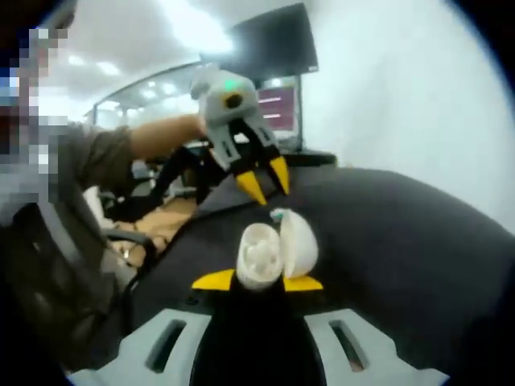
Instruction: Pick up three earphones and place each one into its charging case using tactile feedback, ensure that each earphone is properly inserted and securely positioned inside the case.
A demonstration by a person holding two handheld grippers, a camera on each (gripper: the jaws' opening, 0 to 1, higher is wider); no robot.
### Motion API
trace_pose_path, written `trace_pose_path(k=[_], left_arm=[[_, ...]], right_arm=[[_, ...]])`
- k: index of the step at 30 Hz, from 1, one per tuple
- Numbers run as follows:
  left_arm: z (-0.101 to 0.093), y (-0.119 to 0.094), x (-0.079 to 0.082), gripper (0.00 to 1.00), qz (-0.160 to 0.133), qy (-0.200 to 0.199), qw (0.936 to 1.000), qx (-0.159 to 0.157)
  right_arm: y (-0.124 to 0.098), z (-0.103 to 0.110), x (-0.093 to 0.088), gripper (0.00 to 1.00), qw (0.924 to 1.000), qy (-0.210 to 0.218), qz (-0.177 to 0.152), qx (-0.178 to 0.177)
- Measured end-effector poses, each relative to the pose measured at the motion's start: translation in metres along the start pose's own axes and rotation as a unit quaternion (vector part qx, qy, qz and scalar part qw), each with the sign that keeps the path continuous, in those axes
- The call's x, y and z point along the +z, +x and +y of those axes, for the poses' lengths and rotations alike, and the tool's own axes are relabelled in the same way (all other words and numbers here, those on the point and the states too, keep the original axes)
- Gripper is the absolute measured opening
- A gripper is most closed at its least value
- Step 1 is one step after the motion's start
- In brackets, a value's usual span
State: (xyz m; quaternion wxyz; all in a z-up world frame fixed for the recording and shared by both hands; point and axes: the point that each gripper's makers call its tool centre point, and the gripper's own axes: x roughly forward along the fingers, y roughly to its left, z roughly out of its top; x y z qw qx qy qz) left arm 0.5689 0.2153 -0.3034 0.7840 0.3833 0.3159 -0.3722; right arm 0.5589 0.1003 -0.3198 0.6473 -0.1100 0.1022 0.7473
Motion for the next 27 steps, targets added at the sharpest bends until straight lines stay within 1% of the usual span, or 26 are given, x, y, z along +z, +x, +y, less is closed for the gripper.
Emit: trace_pose_path(k=[1, 2, 3, 4, 5, 6, 8, 10, 11, 12, 13, 15, 16, 19, 22, 24, 27], left_arm=[[0.002, 0.000, -0.002, 0.14, -0.001, 0.000, 1.0000, 0.005], [0.002, 0.000, -0.005, 0.13, -0.002, 0.011, 0.9999, 0.005], [0.000, 0.001, -0.007, 0.12, -0.003, 0.033, 0.9994, 0.003], [0.002, 0.001, -0.008, 0.12, -0.002, 0.048, 0.9988, 0.012], [-0.003, 0.001, -0.006, 0.10, -0.012, 0.078, 0.9969, 0.007], [-0.006, 0.002, -0.004, 0.10, -0.024, 0.097, 0.9950, 0.007], [-0.011, 0.003, -0.001, 0.10, -0.037, 0.128, 0.9911, 0.004], [-0.016, 0.006, 0.000, 0.10, -0.039, 0.150, 0.9880, -0.001], [-0.016, 0.008, 0.000, 0.10, -0.036, 0.150, 0.9880, 0.001], [-0.015, 0.010, -0.002, 0.09, -0.028, 0.155, 0.9876, 0.000], [-0.012, 0.013, -0.004, 0.09, -0.016, 0.149, 0.9887, -0.001], [-0.009, 0.017, -0.008, 0.07, -0.004, 0.141, 0.9900, -0.002], [-0.009, 0.019, -0.008, 0.05, -0.004, 0.139, 0.9902, -0.004], [-0.009, 0.020, -0.006, 0.04, -0.006, 0.137, 0.9906, -0.003], [-0.014, 0.020, 0.001, 0.02, -0.027, 0.126, 0.9916, -0.010], [-0.016, 0.020, 0.002, 0.02, -0.027, 0.129, 0.9912, -0.006], [-0.013, 0.020, 0.002, 0.01, -0.022, 0.131, 0.9911, 0.006]], right_arm=[[0.000, 0.000, 0.000, 0.22, 1.0000, 0.000, 0.000, 0.000], [0.000, 0.000, 0.000, 0.22, 1.0000, -0.001, 0.000, 0.000], [0.000, 0.000, 0.000, 0.22, 1.0000, -0.001, 0.000, 0.000], [0.000, 0.000, 0.000, 0.22, 1.0000, -0.001, 0.000, 0.000], [0.000, 0.000, 0.000, 0.22, 1.0000, -0.001, 0.000, 0.000], [0.000, -0.001, 0.000, 0.22, 1.0000, -0.001, 0.000, 0.000], [0.000, -0.001, 0.000, 0.22, 1.0000, -0.001, 0.000, 0.001], [0.000, -0.001, 0.000, 0.22, 1.0000, -0.001, 0.000, 0.001], [0.000, -0.001, 0.000, 0.22, 1.0000, -0.001, 0.000, 0.001], [0.001, -0.001, 0.000, 0.22, 1.0000, -0.001, 0.000, 0.001], [0.001, -0.001, 0.000, 0.22, 1.0000, -0.002, 0.000, 0.000], [0.001, -0.001, 0.000, 0.22, 1.0000, -0.003, 0.000, 0.000], [0.001, -0.001, 0.000, 0.22, 1.0000, -0.003, 0.000, 0.000], [0.001, -0.001, 0.000, 0.22, 1.0000, -0.003, 0.000, 0.000], [0.001, 0.000, 0.000, 0.22, 1.0000, -0.004, 0.000, 0.000], [0.001, 0.000, 0.000, 0.22, 1.0000, -0.004, 0.000, 0.000], [0.001, 0.000, 0.000, 0.22, 1.0000, -0.005, 0.000, 0.000]])
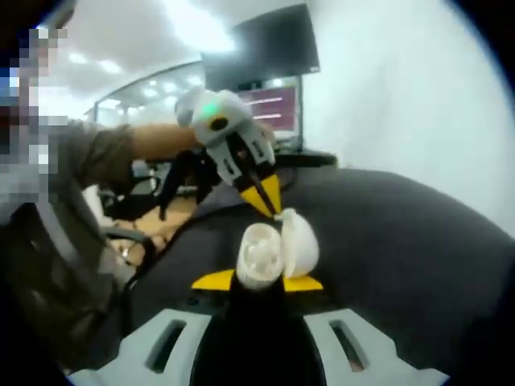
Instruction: Pick up three earphones and place each one into its charging case using tactile feedback, ensure that each earphone is properly inserted and securely positioned inside the case.
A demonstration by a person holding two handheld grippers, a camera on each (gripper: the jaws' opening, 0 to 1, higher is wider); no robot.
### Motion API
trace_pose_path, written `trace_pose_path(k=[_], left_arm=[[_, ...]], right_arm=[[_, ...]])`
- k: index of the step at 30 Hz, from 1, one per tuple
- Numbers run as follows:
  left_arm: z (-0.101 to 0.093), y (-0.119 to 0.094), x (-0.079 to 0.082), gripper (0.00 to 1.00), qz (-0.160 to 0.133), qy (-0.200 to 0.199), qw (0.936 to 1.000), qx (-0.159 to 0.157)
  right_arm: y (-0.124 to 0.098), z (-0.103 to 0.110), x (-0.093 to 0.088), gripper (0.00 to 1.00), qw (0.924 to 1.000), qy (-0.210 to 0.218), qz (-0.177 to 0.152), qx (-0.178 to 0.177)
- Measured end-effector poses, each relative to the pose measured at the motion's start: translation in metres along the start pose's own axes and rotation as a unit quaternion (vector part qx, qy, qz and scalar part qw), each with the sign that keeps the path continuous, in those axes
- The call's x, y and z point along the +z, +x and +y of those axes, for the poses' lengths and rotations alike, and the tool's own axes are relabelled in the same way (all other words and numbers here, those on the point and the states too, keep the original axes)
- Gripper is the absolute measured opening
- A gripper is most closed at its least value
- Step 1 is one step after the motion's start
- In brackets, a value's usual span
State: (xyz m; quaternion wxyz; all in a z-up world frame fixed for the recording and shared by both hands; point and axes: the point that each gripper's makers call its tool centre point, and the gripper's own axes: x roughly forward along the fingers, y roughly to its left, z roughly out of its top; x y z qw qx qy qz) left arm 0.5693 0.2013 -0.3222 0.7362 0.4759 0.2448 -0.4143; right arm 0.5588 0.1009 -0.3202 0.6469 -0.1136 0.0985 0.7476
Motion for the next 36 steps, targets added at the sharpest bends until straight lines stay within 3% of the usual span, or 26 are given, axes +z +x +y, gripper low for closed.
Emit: trace_pose_path(k=[7, 10, 12, 14, 16, 18, 20, 22, 24, 26, 32, 35, 36], left_arm=[[0.008, -0.009, 0.003, 0.01, 0.000, -0.012, 0.9999, 0.009], [0.004, -0.015, 0.017, 0.00, -0.039, -0.047, 0.9981, -0.010], [0.002, -0.021, 0.029, 0.00, -0.073, -0.079, 0.9935, -0.036], [0.000, -0.025, 0.035, 0.00, -0.089, -0.111, 0.9880, -0.059], [0.002, -0.025, 0.032, 0.00, -0.081, -0.110, 0.9892, -0.054], [0.000, -0.024, 0.025, 0.01, -0.060, -0.080, 0.9938, -0.049], [-0.003, -0.024, 0.026, 0.01, -0.065, -0.090, 0.9926, -0.049], [-0.011, -0.024, 0.034, 0.02, -0.091, -0.106, 0.9888, -0.053], [-0.016, -0.021, 0.035, 0.03, -0.093, -0.096, 0.9900, -0.044], [-0.015, -0.015, 0.027, 0.04, -0.071, -0.092, 0.9928, -0.030], [-0.013, -0.001, 0.014, 0.10, -0.048, -0.114, 0.9921, -0.023], [-0.012, 0.002, 0.017, 0.03, -0.054, -0.112, 0.9920, -0.019], [-0.012, 0.005, 0.012, 0.02, -0.038, -0.111, 0.9930, -0.017]], right_arm=[[0.000, 0.001, 0.000, 0.21, 1.0000, -0.003, 0.000, -0.001], [0.000, 0.001, 0.000, 0.21, 1.0000, -0.002, 0.000, -0.001], [0.000, 0.001, 0.000, 0.21, 1.0000, -0.003, 0.000, -0.001], [0.000, 0.001, 0.000, 0.21, 1.0000, -0.003, 0.000, -0.001], [0.000, 0.001, 0.000, 0.21, 1.0000, -0.003, 0.000, -0.001], [0.000, 0.001, 0.000, 0.21, 1.0000, -0.003, 0.000, -0.002], [0.000, 0.001, 0.000, 0.21, 1.0000, -0.004, 0.000, -0.002], [-0.001, 0.001, 0.000, 0.21, 1.0000, -0.003, 0.000, -0.001], [-0.001, 0.002, 0.000, 0.21, 1.0000, -0.003, 0.000, -0.001], [-0.001, 0.001, 0.000, 0.21, 1.0000, -0.003, 0.000, -0.001], [-0.001, 0.002, 0.000, 0.21, 1.0000, -0.005, 0.000, -0.001], [-0.001, 0.001, 0.000, 0.21, 1.0000, -0.005, 0.000, -0.001], [-0.001, 0.001, 0.000, 0.21, 1.0000, -0.005, 0.000, -0.001]])
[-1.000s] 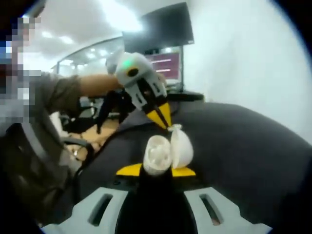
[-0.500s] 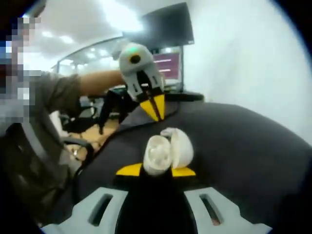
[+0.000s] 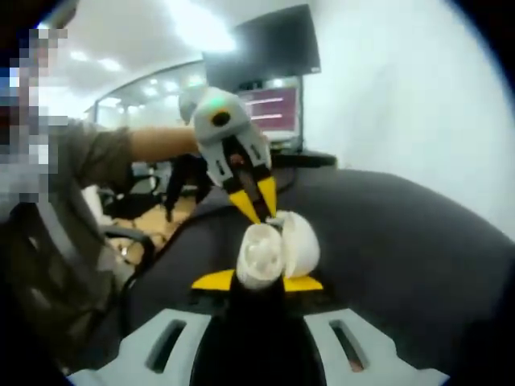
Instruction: Pick up three earphones and place each one into its charging case using tactile feedback, ensure that each earphone is properly inserted and securely positioned inside the case.
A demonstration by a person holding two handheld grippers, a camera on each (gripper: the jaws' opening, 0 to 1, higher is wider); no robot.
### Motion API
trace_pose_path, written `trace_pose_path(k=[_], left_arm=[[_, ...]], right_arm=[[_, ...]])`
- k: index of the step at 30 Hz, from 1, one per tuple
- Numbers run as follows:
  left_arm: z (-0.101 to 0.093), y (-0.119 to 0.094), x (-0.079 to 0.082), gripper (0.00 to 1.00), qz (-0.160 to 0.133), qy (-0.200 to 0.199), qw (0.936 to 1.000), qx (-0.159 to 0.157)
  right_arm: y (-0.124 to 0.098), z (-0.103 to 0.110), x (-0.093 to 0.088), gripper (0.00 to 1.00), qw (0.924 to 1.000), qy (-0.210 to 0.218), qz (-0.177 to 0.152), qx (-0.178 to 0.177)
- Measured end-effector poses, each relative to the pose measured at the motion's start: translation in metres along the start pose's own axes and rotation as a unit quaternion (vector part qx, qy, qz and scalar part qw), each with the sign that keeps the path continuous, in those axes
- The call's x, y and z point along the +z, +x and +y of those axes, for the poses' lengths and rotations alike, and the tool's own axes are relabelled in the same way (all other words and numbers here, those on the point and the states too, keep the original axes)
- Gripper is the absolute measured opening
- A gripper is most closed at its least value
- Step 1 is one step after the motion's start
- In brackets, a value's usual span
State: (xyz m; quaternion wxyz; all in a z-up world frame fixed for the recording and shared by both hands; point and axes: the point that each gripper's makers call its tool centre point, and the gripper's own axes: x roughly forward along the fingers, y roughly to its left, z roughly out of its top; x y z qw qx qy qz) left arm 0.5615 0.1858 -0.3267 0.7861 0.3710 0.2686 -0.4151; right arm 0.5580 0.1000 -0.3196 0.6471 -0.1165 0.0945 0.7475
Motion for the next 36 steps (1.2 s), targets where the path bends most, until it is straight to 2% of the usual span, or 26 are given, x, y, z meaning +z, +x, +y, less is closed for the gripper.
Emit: trace_pose_path(k=[1, 5, 6, 7, 9, 11, 12, 13, 15, 17, 20, 24, 27, 32, 36], left_arm=[[0.001, 0.000, 0.003, 0.01, -0.009, 0.000, 1.0000, -0.001], [0.005, -0.013, 0.010, 0.01, 0.000, 0.022, 0.9997, -0.004], [0.003, -0.019, 0.021, 0.01, -0.020, 0.017, 0.9995, -0.019], [-0.002, -0.026, 0.032, 0.01, -0.041, 0.001, 0.9978, -0.051], [-0.012, -0.043, 0.055, 0.01, -0.069, -0.052, 0.9881, -0.127], [-0.024, -0.058, 0.075, 0.01, -0.082, -0.088, 0.9697, -0.213], [-0.027, -0.062, 0.085, 0.01, -0.082, -0.096, 0.9621, -0.242], [-0.025, -0.060, 0.091, 0.01, -0.081, -0.102, 0.9594, -0.250], [-0.026, -0.052, 0.095, 0.01, -0.067, -0.101, 0.9582, -0.259], [-0.032, -0.042, 0.096, 0.01, -0.044, -0.102, 0.9542, -0.278], [-0.038, -0.025, 0.101, 0.01, -0.040, -0.101, 0.9507, -0.290], [-0.045, -0.005, 0.095, 0.01, -0.022, -0.107, 0.9467, -0.303], [-0.044, -0.001, 0.091, 0.01, -0.012, -0.112, 0.9464, -0.302], [-0.040, -0.006, 0.093, 0.03, -0.009, -0.134, 0.9401, -0.313], [-0.036, -0.004, 0.094, 0.04, -0.018, -0.131, 0.9462, -0.296]], right_arm=[[0.000, 0.000, 0.000, 0.21, 1.0000, 0.000, 0.000, 0.000], [0.000, -0.001, 0.000, 0.21, 1.0000, 0.000, 0.000, 0.001], [0.000, -0.001, 0.000, 0.21, 1.0000, 0.000, 0.000, 0.001], [0.000, -0.001, 0.000, 0.21, 1.0000, 0.000, 0.000, 0.001], [0.001, -0.001, 0.000, 0.21, 1.0000, 0.000, 0.000, 0.001], [0.001, -0.001, 0.000, 0.21, 1.0000, 0.000, 0.000, 0.000], [0.001, -0.001, 0.000, 0.21, 1.0000, -0.002, 0.000, 0.000], [0.001, 0.000, 0.000, 0.21, 1.0000, -0.005, 0.001, -0.002], [0.001, 0.000, 0.000, 0.21, 0.9997, -0.023, 0.003, -0.005], [0.001, 0.001, 0.001, 0.21, 0.9994, -0.034, 0.003, -0.007], [0.001, 0.000, 0.001, 0.21, 0.9994, -0.034, 0.002, -0.006], [0.001, -0.001, 0.001, 0.21, 0.9996, -0.029, 0.003, -0.005], [0.002, 0.000, 0.001, 0.21, 0.9995, -0.030, 0.003, -0.006], [0.002, 0.001, 0.001, 0.21, 0.9995, -0.031, 0.003, -0.006], [0.002, 0.001, 0.001, 0.21, 0.9995, -0.031, 0.003, -0.007]])
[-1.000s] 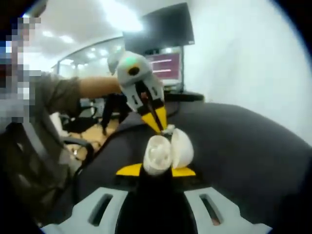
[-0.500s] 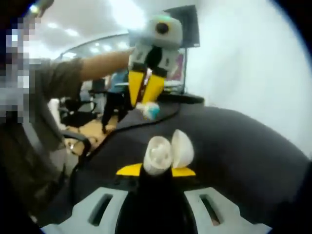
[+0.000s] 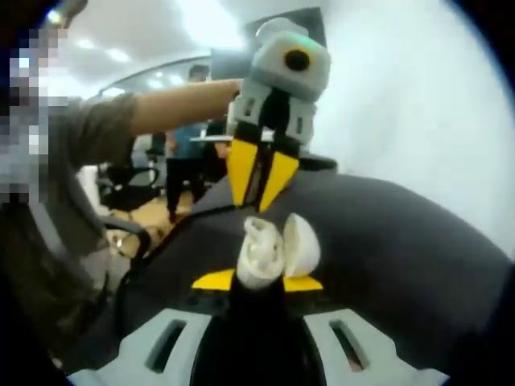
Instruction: Pick up three earphones and place each one into its charging case using tactile feedback, ensure that each earphone is properly inserted and securely positioned inside the case.
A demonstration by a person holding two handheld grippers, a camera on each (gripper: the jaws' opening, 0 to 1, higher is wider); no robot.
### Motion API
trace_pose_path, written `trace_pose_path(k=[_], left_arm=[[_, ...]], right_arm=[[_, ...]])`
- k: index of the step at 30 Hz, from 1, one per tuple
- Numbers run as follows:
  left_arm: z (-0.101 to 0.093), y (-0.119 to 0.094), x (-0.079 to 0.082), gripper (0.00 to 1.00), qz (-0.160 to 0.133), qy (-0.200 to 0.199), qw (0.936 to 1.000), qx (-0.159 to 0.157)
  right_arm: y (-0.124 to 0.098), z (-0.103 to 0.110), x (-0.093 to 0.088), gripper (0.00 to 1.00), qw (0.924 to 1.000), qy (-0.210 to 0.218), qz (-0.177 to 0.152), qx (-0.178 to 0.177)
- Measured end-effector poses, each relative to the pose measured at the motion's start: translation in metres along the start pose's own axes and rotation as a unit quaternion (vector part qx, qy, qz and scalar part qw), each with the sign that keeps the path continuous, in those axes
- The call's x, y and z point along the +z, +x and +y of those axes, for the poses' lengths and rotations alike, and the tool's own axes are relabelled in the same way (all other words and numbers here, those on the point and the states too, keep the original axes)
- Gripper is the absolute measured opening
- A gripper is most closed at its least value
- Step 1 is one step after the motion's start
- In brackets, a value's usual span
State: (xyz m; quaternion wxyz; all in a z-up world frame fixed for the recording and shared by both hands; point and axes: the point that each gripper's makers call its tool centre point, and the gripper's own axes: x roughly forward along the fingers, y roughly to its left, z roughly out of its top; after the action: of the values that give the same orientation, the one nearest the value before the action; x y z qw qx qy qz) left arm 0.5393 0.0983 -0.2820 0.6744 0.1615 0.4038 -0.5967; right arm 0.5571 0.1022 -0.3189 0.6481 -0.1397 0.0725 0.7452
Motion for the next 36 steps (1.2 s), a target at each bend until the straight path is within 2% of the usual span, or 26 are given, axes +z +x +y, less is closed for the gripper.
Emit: trace_pose_path(k=[2, 4, 7, 9, 10, 11, 12, 13, 15, 16, 18, 20, 23, 26, 30, 33, 36], left_arm=[[0.009, -0.002, -0.002, 0.04, 0.006, 0.015, 0.9995, 0.027], [0.009, -0.006, -0.004, 0.04, 0.007, 0.032, 0.9988, 0.038], [0.008, -0.012, -0.002, 0.06, -0.013, 0.083, 0.9929, 0.084], [0.012, -0.014, -0.002, 0.08, -0.016, 0.125, 0.9829, 0.134], [0.023, -0.019, -0.002, 0.06, -0.012, 0.148, 0.9699, 0.193], [0.027, -0.024, -0.002, 0.04, -0.011, 0.176, 0.9563, 0.233], [0.023, -0.026, 0.000, 0.03, -0.027, 0.197, 0.9476, 0.250], [0.023, -0.030, 0.000, 0.04, -0.045, 0.196, 0.9409, 0.272], [0.011, -0.032, 0.000, 0.05, -0.097, 0.177, 0.9406, 0.273], [0.009, -0.033, 0.000, 0.05, -0.116, 0.173, 0.9381, 0.277], [0.008, -0.033, -0.002, 0.05, -0.127, 0.187, 0.9304, 0.289], [0.010, -0.027, -0.008, 0.05, -0.120, 0.193, 0.9283, 0.295], [0.015, -0.012, -0.012, 0.08, -0.108, 0.198, 0.9320, 0.284], [0.020, -0.004, -0.010, 0.08, -0.100, 0.209, 0.9285, 0.290], [0.019, 0.000, -0.006, 0.10, -0.102, 0.207, 0.9294, 0.288], [0.018, -0.003, -0.006, 0.04, -0.093, 0.207, 0.9285, 0.294], [0.017, -0.007, -0.006, 0.04, -0.095, 0.206, 0.9293, 0.292]], right_arm=[[0.000, 0.000, 0.000, 0.21, 1.0000, 0.000, 0.000, 0.000], [0.000, 0.000, 0.000, 0.21, 1.0000, 0.001, 0.000, 0.000], [0.000, 0.000, 0.000, 0.21, 1.0000, 0.002, -0.001, 0.001], [0.000, 0.000, 0.000, 0.21, 1.0000, 0.004, -0.001, 0.001], [0.000, 0.000, 0.000, 0.21, 1.0000, 0.004, 0.000, 0.001], [0.000, 0.000, 0.000, 0.21, 1.0000, 0.003, 0.000, 0.001], [0.000, 0.000, 0.000, 0.21, 1.0000, 0.003, 0.000, 0.000], [0.000, 0.000, 0.000, 0.21, 1.0000, 0.002, 0.000, 0.000], [0.000, 0.000, 0.000, 0.21, 1.0000, 0.002, 0.000, 0.000], [0.000, 0.000, 0.000, 0.21, 1.0000, 0.004, 0.000, 0.000], [0.000, 0.000, -0.001, 0.21, 1.0000, 0.004, 0.000, 0.000], [0.000, 0.000, -0.001, 0.21, 1.0000, 0.003, 0.000, 0.000], [0.000, 0.000, 0.000, 0.21, 1.0000, -0.002, 0.000, -0.002], [0.000, 0.001, 0.000, 0.21, 1.0000, -0.005, 0.000, -0.003], [0.000, 0.000, -0.001, 0.21, 1.0000, -0.002, 0.000, -0.003], [0.000, 0.000, -0.001, 0.21, 1.0000, -0.002, 0.000, -0.003], [0.000, 0.001, 0.000, 0.21, 0.9999, -0.011, -0.001, -0.002]])
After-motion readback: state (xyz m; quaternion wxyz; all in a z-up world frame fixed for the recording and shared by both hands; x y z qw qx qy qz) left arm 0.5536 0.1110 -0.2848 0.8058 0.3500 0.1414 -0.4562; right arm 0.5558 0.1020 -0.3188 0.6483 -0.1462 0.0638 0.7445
